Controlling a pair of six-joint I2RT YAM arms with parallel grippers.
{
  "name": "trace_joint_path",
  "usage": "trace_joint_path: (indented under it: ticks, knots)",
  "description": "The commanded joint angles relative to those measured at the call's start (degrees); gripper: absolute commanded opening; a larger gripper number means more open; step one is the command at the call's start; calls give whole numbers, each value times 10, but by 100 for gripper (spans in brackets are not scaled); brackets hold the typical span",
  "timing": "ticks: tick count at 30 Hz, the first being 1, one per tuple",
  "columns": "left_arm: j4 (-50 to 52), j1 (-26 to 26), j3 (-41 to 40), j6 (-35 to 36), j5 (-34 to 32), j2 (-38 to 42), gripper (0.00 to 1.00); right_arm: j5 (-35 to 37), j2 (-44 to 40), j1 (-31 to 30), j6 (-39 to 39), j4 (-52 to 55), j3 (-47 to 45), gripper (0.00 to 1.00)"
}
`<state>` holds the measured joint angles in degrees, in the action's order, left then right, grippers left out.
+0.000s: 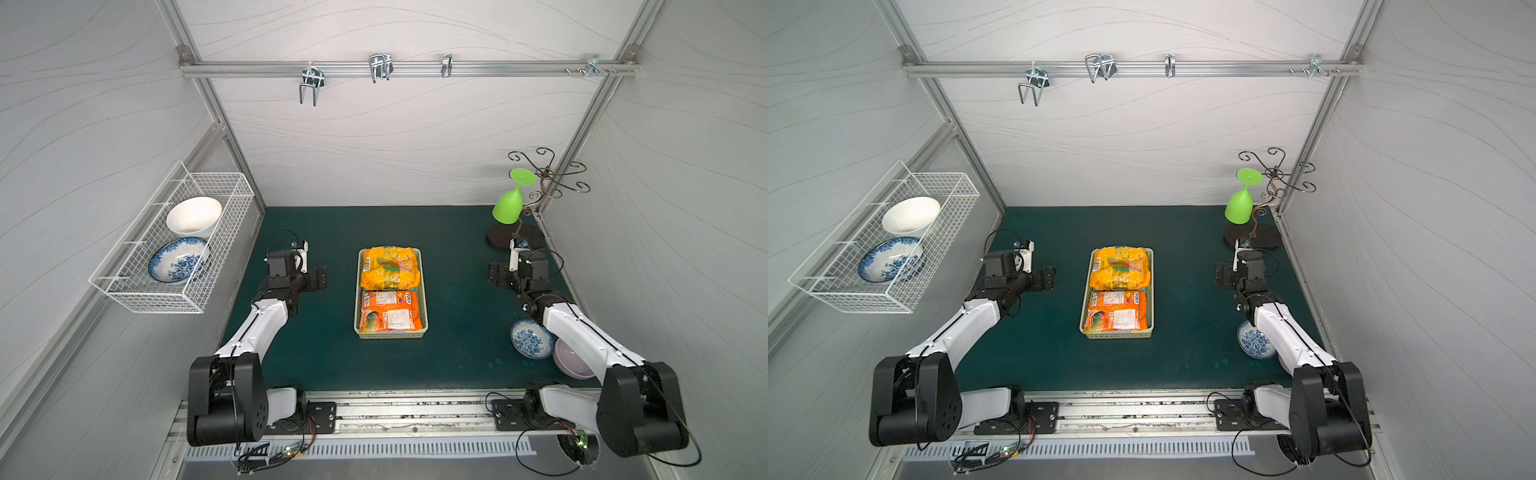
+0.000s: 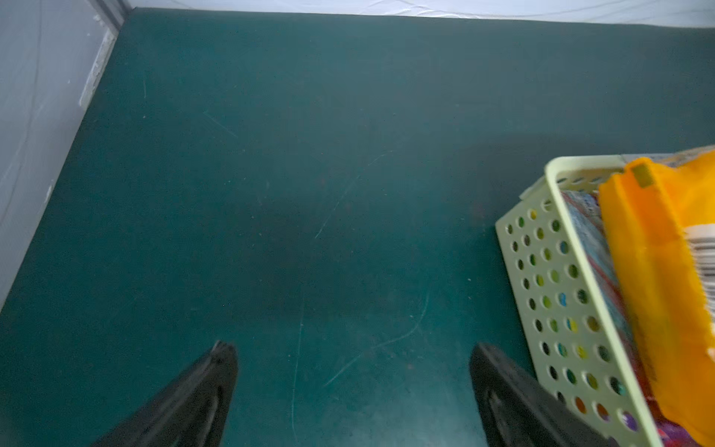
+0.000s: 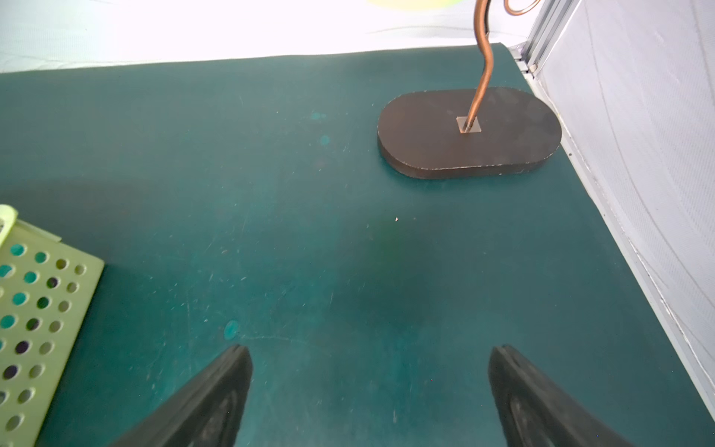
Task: Put the candies in the basket
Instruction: Reset both arms
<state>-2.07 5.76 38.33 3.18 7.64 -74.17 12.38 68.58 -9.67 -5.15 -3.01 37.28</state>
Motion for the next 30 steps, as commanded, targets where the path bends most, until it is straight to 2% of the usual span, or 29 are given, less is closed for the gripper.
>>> trace_joint_path:
  ticks: [1, 4, 7, 10, 14, 19, 22, 25, 28, 30]
  knots:
    - [-153, 8, -31, -32, -10, -19, 98, 10, 11, 7, -3, -75, -24, 99]
    - [-215, 8, -71, -35, 13, -30, 98, 15, 21, 9, 3, -117, -44, 99]
    - [-326, 8, -119, -40, 39, -42, 99, 24, 38, 10, 7, -143, -55, 99]
    - [-382, 8, -145, -46, 36, -57, 99, 26, 64, 12, 10, -173, -60, 99]
    - [-518, 8, -195, -54, 32, -98, 99, 19, 96, 13, 11, -225, -73, 99]
    - [-619, 8, -219, -76, -18, -153, 99, 24, 140, 13, 18, -269, -75, 99]
    - [-544, 8, -194, -80, -30, -137, 99, 20, 154, 14, 29, -278, -69, 99]
    - [-515, 2, -172, -78, -40, -146, 99, 25, 173, 16, 34, -310, -72, 99]
    - [-474, -21, -151, -67, -90, -146, 99, 18, 200, 17, 40, -352, -82, 99]
    - [-470, -24, -149, -64, -94, -145, 99, 17, 197, 18, 37, -352, -85, 99]
